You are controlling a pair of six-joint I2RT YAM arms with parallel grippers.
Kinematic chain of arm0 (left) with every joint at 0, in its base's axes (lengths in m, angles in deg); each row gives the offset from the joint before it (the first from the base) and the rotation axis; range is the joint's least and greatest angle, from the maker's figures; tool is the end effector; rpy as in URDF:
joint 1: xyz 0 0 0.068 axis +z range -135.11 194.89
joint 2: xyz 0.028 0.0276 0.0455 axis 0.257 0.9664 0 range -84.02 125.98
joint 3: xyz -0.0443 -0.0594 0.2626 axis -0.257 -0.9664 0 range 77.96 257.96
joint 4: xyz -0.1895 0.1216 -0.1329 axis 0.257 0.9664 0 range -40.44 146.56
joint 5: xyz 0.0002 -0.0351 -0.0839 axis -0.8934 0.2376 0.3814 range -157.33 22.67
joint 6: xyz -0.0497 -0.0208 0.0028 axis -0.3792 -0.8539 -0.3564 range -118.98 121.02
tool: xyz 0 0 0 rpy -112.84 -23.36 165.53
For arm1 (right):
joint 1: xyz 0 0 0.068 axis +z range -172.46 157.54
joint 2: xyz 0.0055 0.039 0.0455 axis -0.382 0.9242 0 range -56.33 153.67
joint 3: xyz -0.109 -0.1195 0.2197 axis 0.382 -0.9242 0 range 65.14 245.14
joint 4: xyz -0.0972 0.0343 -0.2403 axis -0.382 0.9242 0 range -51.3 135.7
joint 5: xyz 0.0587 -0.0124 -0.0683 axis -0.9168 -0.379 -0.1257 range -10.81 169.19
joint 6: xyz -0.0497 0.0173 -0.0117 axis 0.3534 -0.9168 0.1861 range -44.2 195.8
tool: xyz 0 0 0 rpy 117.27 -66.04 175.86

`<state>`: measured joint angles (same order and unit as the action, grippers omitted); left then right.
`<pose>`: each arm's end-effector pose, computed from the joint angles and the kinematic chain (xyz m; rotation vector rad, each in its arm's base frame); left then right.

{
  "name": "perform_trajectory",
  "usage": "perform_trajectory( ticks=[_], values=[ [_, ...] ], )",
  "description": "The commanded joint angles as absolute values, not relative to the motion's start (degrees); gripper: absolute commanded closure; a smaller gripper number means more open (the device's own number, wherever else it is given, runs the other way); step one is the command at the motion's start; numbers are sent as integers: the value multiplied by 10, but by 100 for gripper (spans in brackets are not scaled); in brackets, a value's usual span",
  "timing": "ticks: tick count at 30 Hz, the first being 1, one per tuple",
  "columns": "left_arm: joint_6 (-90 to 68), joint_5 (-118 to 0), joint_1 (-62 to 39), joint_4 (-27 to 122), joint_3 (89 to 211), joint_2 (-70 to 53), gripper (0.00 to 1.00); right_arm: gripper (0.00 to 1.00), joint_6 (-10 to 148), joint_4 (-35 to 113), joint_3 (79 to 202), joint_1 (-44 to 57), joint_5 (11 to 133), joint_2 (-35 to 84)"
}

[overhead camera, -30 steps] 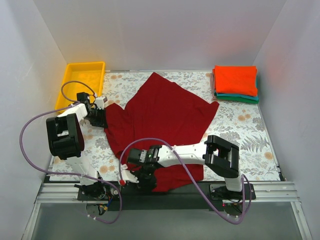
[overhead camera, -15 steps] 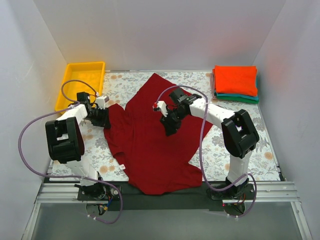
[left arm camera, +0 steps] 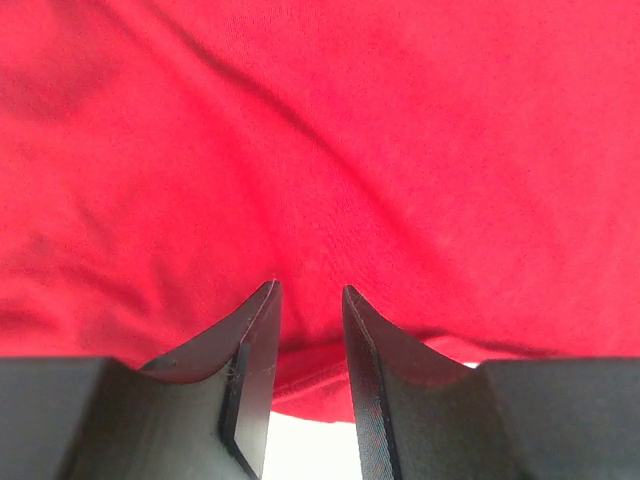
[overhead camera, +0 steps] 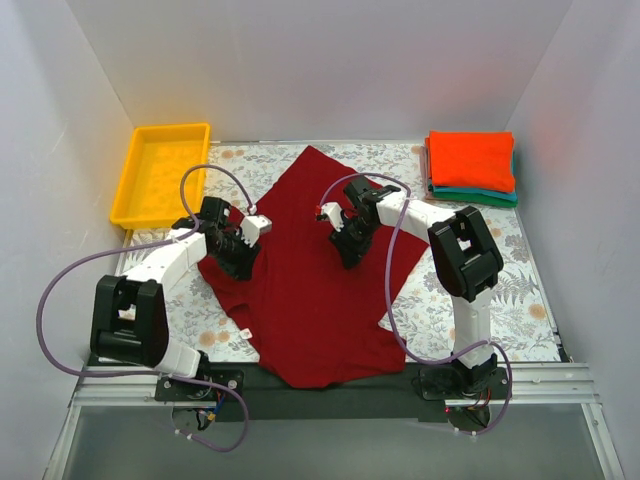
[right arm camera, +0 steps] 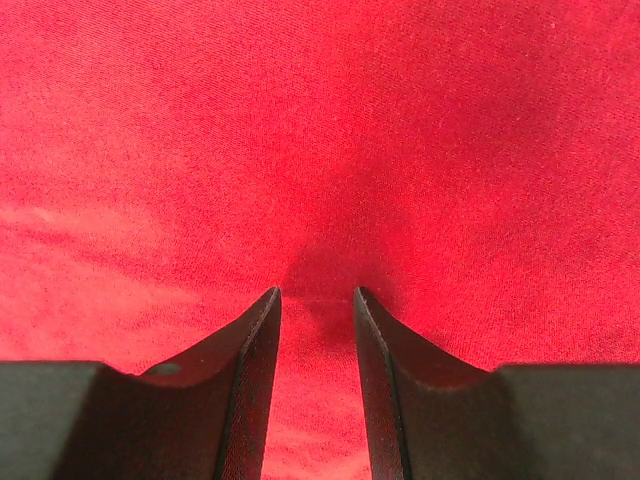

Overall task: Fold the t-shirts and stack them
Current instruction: Flatten the tshirt out

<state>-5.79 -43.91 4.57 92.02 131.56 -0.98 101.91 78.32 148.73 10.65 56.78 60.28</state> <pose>0.2571 -0.0612 0.2061 0.1797 2.8176 -0.6451 0.3345 0.2345 0.1643 -1.4612 2.3993 0.5812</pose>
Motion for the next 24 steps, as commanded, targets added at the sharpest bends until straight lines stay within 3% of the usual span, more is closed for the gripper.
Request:
perform_trajectory(
  ticks=[1, 10, 16, 24],
  values=[
    [-36, -493, 44, 946, 1296, 3, 70, 57, 1030, 812, 1467, 100, 620, 631],
    [40, -614, 52, 1027, 1224, -54, 81, 57, 1039, 818, 1438, 98, 626, 621],
    [130, -642, 144, 1087, 1231, -120, 84, 57, 1045, 821, 1428, 98, 630, 613],
    [28, -515, 148, 1076, 1368, -38, 77, 53, 1041, 837, 1463, 88, 586, 586]
  ],
)
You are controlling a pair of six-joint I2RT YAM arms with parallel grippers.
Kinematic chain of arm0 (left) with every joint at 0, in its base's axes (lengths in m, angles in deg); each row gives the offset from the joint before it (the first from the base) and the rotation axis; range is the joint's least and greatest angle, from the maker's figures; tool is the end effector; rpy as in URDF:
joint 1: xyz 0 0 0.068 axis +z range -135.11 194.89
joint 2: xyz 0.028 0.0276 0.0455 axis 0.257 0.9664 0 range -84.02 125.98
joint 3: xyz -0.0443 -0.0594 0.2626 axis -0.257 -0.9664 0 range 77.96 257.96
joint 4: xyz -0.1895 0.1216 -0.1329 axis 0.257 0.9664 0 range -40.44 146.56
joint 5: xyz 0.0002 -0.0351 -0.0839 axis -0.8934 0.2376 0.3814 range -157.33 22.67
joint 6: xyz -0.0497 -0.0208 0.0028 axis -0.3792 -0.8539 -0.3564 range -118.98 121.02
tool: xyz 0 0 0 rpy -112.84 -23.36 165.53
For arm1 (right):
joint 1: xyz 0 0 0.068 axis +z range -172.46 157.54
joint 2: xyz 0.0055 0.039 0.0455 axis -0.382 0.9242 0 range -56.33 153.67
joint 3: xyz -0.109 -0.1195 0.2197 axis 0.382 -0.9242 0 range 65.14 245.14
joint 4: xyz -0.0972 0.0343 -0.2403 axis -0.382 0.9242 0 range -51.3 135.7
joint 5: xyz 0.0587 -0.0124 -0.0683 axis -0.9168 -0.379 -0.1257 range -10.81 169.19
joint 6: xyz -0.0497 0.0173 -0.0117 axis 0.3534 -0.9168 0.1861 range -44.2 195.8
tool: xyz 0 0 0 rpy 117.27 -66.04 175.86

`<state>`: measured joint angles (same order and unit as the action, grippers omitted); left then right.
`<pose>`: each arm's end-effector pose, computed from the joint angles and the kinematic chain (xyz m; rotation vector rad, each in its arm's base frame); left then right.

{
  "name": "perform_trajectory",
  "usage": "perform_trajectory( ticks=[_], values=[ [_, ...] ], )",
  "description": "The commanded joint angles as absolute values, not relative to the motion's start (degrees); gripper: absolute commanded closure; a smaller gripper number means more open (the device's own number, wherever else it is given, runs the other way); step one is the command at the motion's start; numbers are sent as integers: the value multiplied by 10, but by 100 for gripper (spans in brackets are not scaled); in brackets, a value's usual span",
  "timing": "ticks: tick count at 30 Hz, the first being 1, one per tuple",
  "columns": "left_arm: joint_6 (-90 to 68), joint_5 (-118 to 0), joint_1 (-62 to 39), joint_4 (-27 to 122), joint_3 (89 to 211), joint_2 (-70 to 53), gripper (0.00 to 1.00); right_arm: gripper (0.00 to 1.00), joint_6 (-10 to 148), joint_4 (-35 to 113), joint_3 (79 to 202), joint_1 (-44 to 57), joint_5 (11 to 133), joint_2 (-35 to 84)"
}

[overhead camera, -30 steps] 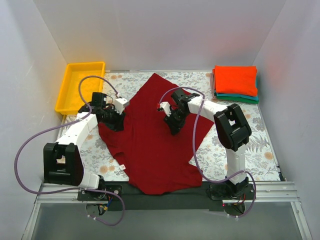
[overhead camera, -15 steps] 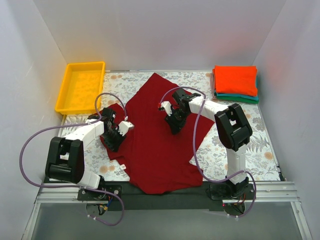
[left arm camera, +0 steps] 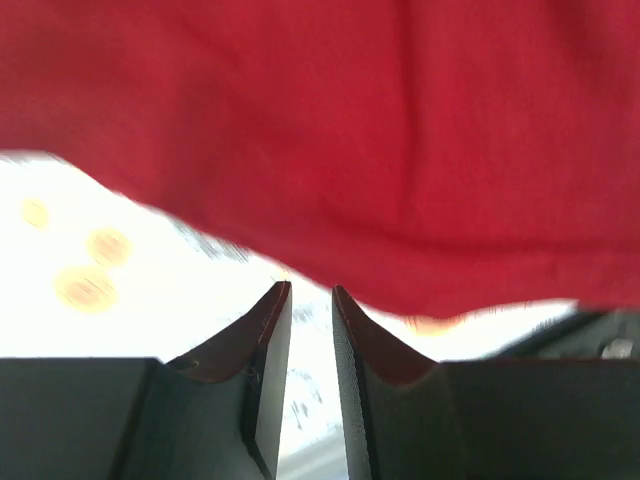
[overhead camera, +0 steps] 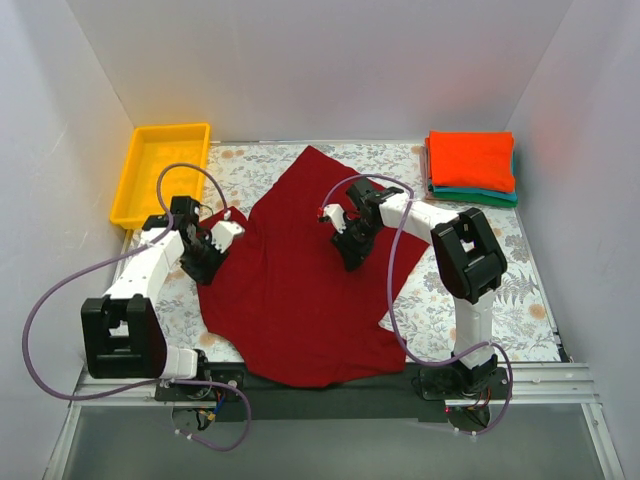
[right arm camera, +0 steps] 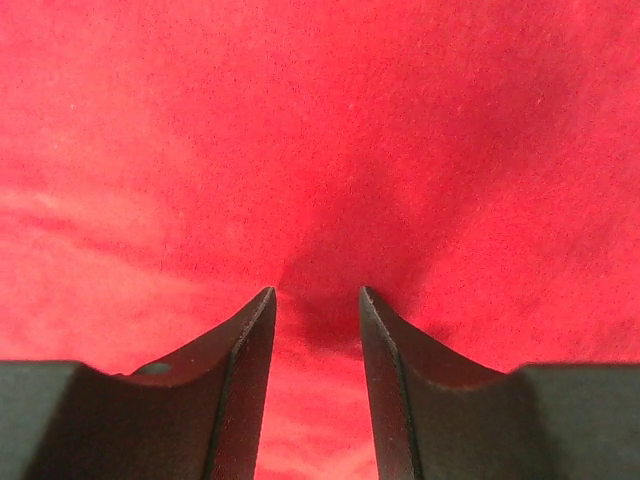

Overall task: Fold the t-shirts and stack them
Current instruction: Flatten the tshirt out

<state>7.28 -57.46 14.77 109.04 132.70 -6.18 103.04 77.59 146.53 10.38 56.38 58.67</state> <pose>0.2273 -0.0066 0.2225 0.1834 2.9878 -0.2475 0.3293 0.2291 0.1653 -1.4770 2.3805 0.5851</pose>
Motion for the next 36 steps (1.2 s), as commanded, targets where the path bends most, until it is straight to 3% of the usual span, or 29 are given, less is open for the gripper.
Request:
perform_trajectory(
  ticks=[1, 11, 23, 27, 31, 36],
  values=[
    [15, -506, 148, 1050, 1372, -27, 77, 53, 1038, 839, 1477, 82, 583, 572],
    [-160, -524, 115, 900, 1360, 75, 71, 54, 1063, 860, 1505, 29, 651, 608],
    [-180, -537, 102, 869, 1459, 247, 71, 61, 1098, 869, 1264, 56, 620, 528],
    [-177, -525, 48, 881, 1523, 300, 71, 61, 1108, 885, 1182, 170, 604, 462],
    [-205, -483, 0, 903, 1613, 361, 70, 61, 1120, 911, 1207, 247, 535, 431],
    [-219, -447, 13, 928, 1700, 370, 65, 57, 1127, 971, 1303, 232, 472, 439]
  ],
)
